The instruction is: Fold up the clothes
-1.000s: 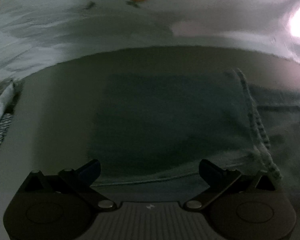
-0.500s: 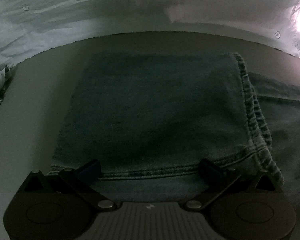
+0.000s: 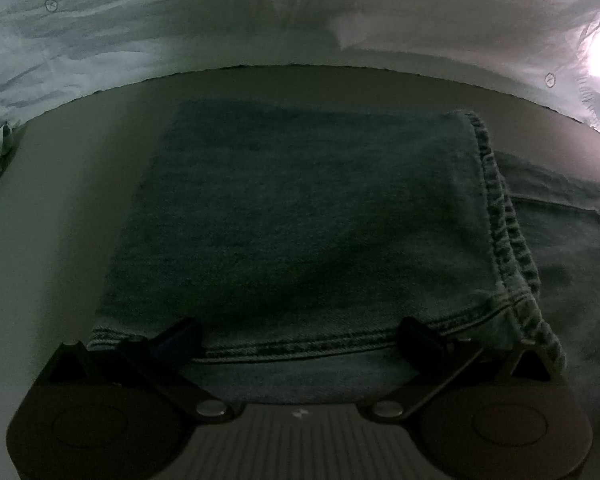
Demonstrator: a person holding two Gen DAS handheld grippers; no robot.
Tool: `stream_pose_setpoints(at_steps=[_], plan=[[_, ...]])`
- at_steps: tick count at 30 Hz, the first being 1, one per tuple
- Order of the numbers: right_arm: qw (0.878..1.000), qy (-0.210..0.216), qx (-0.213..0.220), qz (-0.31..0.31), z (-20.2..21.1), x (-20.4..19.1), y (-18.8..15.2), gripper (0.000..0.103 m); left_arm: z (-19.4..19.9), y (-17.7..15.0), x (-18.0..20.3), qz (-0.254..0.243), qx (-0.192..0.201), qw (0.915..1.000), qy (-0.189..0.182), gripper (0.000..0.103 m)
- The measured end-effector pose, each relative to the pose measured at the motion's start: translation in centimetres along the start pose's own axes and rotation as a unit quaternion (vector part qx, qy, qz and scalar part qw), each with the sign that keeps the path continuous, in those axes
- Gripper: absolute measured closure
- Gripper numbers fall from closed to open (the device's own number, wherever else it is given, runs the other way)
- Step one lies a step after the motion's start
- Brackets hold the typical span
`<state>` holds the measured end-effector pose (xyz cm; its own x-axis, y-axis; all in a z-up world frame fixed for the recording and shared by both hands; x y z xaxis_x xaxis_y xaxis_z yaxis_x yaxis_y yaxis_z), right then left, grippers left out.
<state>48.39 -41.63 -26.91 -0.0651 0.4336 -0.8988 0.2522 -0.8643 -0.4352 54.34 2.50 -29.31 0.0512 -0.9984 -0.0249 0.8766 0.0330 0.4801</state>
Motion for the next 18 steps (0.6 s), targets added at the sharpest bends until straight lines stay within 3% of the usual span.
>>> stream_pose_setpoints(at_steps=[7,11,13,16,18], plan=[[0.996,0.002,-0.079,0.030,-3.3,-0.5,-8.0,0.083,-0.6,1.2,-0.4,-0.036,-0.034,0.9981,-0.036,0.000],[0.985,-0.036,-0.149,0.081,-6.7,0.1,-14.2,0.083,2.1,1.8,-3.0,0.000,-0.004,0.9977,-0.068,0.000],[0.977,-0.057,-0.183,0.096,-8.5,1.6,-17.6,0.083,4.0,2.0,-5.1,0.018,0.018,0.9962,-0.083,0.000],[0.963,-0.115,-0.214,0.121,-10.9,5.8,-21.7,0.082,6.0,1.9,-9.2,0.038,0.043,0.9956,-0.075,0.000],[0.959,-0.151,-0.222,0.089,-12.1,10.2,-23.3,0.079,6.7,1.4,-11.7,0.050,0.049,0.9955,-0.064,0.000]])
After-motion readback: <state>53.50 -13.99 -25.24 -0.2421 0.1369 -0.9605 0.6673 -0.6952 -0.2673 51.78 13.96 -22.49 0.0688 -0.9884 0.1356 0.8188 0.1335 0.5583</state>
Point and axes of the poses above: each gripper's, at about its wrist camera, not at the fingertips, and z roughly against the way its jaws point, x to its right, y to its top, the point moved 9 cm from there along -z, roughly the way its jaws point, and after that the axes turned 2 degrees about -x, right-handed, at the moved point
